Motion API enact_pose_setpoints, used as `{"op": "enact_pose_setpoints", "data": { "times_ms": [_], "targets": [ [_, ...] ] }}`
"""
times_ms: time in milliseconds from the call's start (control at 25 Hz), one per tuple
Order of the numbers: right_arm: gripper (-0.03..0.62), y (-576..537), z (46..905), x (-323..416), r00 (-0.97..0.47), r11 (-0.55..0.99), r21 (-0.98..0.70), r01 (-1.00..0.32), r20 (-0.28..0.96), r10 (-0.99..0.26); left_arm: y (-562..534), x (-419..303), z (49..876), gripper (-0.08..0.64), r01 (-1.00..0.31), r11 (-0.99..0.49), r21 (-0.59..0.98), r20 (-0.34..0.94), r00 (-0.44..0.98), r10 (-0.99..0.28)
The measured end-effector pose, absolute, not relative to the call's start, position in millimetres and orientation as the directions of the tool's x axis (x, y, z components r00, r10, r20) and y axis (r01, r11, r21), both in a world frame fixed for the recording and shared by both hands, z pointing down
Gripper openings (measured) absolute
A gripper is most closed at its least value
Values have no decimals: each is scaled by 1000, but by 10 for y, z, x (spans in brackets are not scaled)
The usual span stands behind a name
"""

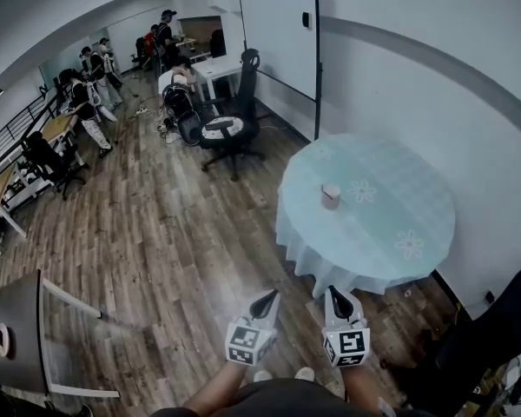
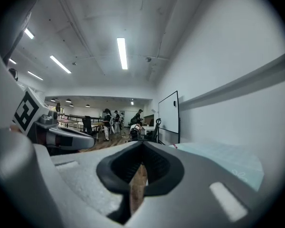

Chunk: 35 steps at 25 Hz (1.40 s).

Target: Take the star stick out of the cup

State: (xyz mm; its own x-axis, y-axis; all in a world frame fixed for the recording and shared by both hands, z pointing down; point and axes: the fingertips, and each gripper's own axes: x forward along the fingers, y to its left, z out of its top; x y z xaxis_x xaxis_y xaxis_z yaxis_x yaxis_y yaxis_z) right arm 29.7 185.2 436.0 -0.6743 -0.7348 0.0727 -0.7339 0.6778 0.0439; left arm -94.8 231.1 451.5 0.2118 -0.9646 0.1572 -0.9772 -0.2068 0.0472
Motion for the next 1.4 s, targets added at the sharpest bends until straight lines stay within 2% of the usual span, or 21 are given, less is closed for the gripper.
{"op": "enact_pose_setpoints", "data": {
  "times_ms": [280,680,1400],
  "targets": [
    [3,2012,4338,60,-652,657,111,-746,84,-754,2464,-1164,4586,5,-973,-223,64,158,231,-960],
    [3,2160,4304,-190,-614,616,45,-786,54,-787,2682,-1526,4642,5,-965,-261,40,187,264,-946],
    [3,1423,4297,123,-593,594,51,-803,36,-805,1821,-1126,4639,5,-947,-318,34,169,319,-932]
  ]
}}
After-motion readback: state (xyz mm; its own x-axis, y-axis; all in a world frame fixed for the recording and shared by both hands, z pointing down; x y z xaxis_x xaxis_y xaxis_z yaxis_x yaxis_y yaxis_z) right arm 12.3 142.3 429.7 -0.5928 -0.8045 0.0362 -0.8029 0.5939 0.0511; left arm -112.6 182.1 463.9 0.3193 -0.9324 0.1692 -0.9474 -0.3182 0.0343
